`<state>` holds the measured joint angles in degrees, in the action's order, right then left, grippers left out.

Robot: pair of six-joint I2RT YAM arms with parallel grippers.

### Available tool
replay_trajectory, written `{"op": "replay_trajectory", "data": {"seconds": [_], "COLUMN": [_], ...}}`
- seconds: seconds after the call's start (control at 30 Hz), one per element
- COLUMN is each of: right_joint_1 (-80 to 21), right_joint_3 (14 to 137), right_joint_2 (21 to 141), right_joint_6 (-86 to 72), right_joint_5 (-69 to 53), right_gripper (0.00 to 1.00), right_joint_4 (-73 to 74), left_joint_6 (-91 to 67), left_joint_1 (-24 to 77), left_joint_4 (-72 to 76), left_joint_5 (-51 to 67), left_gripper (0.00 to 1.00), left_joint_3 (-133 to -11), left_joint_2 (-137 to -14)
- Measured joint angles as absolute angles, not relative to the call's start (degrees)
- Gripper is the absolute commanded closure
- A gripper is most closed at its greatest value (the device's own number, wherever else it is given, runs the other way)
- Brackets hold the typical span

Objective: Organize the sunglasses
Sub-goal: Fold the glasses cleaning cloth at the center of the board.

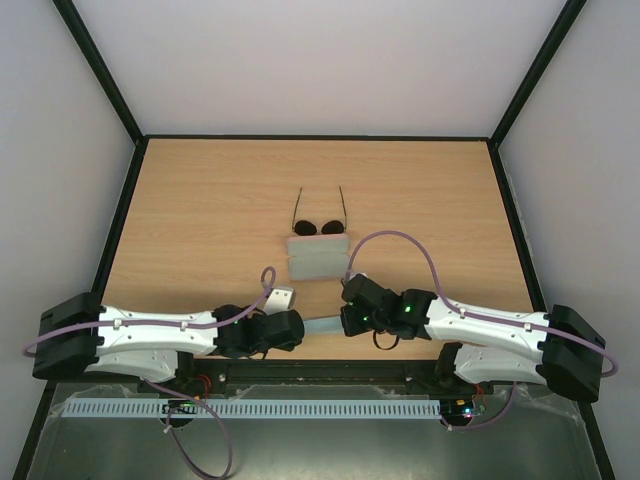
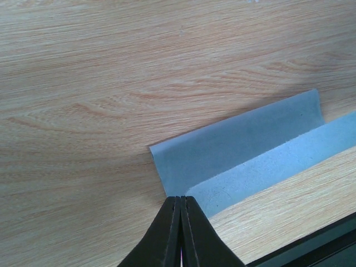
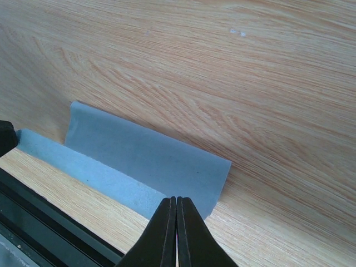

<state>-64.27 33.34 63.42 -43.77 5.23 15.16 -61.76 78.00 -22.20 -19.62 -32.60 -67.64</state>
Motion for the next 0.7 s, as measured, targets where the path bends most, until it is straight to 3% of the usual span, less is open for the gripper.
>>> {"op": "replay_trajectory", "data": {"seconds": [0.7], "right_joint_1": [-64.5], "right_joint_3": [33.5], "right_joint_2": [68.0], "right_joint_6": [-43.7], "right_joint_5": [8.0], "right_gripper": [0.99], "right_joint_4": [15.1], "left_joint_6": [-59.7], "left_joint_1": [75.0], "left_joint_4": [-19.9], "left_joint_5": [-20.5], "left_gripper": [0.98], "left_joint_3": [-32.7], "left_joint_2": [-69.4]}}
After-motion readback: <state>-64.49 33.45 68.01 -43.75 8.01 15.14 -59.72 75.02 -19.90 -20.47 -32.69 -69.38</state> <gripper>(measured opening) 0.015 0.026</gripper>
